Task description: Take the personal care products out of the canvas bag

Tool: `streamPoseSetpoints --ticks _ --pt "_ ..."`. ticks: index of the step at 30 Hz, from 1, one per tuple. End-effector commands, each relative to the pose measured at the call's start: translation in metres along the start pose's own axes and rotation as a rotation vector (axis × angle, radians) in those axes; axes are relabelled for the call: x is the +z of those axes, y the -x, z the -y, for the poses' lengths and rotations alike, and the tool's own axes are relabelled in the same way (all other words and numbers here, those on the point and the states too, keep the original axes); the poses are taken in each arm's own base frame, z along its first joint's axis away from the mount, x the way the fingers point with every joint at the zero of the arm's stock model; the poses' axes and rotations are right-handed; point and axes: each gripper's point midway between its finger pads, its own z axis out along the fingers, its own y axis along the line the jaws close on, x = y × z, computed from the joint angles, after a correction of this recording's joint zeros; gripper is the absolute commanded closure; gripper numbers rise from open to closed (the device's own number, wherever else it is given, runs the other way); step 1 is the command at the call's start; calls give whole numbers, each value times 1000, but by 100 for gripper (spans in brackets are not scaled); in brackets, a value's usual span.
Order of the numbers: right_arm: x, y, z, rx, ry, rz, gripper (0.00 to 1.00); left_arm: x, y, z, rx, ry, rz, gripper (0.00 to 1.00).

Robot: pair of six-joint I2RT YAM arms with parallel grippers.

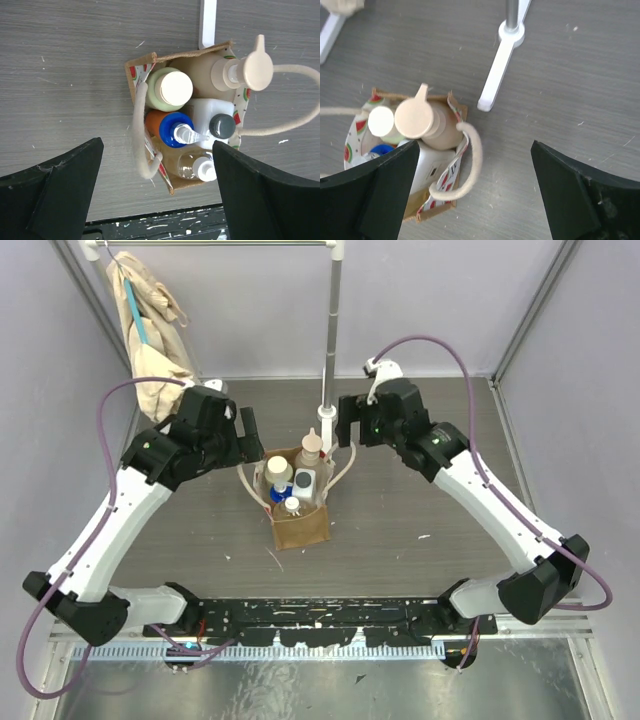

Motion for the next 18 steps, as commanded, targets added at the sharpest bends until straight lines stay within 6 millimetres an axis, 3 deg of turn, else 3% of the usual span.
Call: streamPoseSetpoints --ticks 1,3,5,7,9,12,14,16,18 --pt "-18 47 -4 10 54 104 0 -23 1 0 -17 -38 20 2" --pt "-17 48 -29 1 188 88 0 -26 -4 -5 -14 -25 7 2" --pt "-20 51 -54 -9 321 115 0 -29 -9 -22 -22 65 -2 2" --pt "-19 48 -63 -29 318 121 0 -30 -14 -40 -16 154 -9 2" --pt "-9 38 -57 -32 241 71 0 -30 -21 -53 -13 216 -26 2" --pt "12 14 -17 -4 12 4 0 -26 -33 -57 -23 227 -50 2" --pt "13 5 10 16 -139 5 0 -24 -41 -60 -34 222 -54 2" --pt "9 0 7 16 -109 1 0 -22 -48 -62 -50 213 -55 2" --pt "7 -6 -14 35 21 -8 0 -19 -56 -62 -68 196 -51 2"
